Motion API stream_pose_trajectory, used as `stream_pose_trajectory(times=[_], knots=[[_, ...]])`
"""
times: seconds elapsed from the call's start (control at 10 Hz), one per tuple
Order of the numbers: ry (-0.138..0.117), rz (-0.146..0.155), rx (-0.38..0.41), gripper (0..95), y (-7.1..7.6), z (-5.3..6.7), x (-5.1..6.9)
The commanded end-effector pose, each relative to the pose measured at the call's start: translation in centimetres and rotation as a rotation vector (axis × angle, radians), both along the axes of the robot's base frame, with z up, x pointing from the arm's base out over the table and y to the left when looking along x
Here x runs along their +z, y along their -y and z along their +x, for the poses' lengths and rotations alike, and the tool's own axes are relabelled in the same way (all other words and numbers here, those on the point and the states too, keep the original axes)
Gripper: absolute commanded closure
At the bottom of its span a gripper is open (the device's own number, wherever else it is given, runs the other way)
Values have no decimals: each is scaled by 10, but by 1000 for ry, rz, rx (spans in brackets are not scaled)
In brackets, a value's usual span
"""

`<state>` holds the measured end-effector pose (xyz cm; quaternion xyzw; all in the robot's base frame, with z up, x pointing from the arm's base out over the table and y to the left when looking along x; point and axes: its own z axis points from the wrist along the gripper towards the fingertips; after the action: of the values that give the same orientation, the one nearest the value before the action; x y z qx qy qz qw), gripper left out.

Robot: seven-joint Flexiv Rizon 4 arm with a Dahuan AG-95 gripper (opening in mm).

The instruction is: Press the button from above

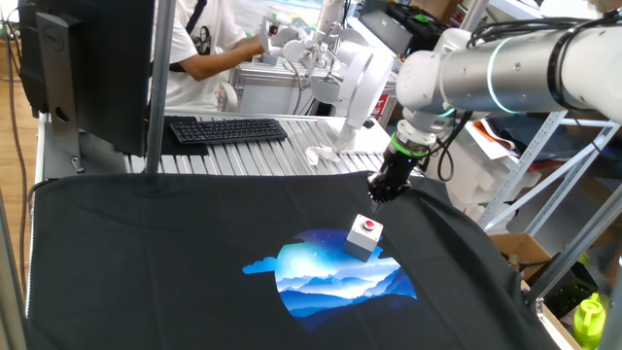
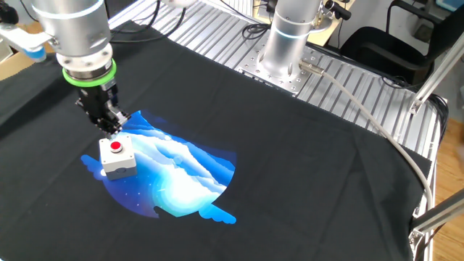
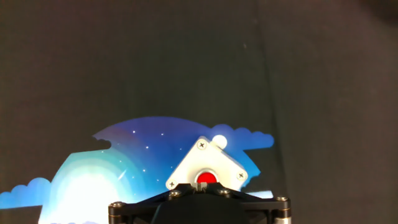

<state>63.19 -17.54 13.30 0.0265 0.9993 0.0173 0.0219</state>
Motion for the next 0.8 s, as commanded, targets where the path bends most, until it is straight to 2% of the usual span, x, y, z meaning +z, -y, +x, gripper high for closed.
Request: stream_pose_trajectory(times=[0.1,0.5,0.8], knots=[[-8,0,-2,950,0,0,-5],[16,7,1,950,3,-3,-32],[12,10,3,950,5,-4,-38]])
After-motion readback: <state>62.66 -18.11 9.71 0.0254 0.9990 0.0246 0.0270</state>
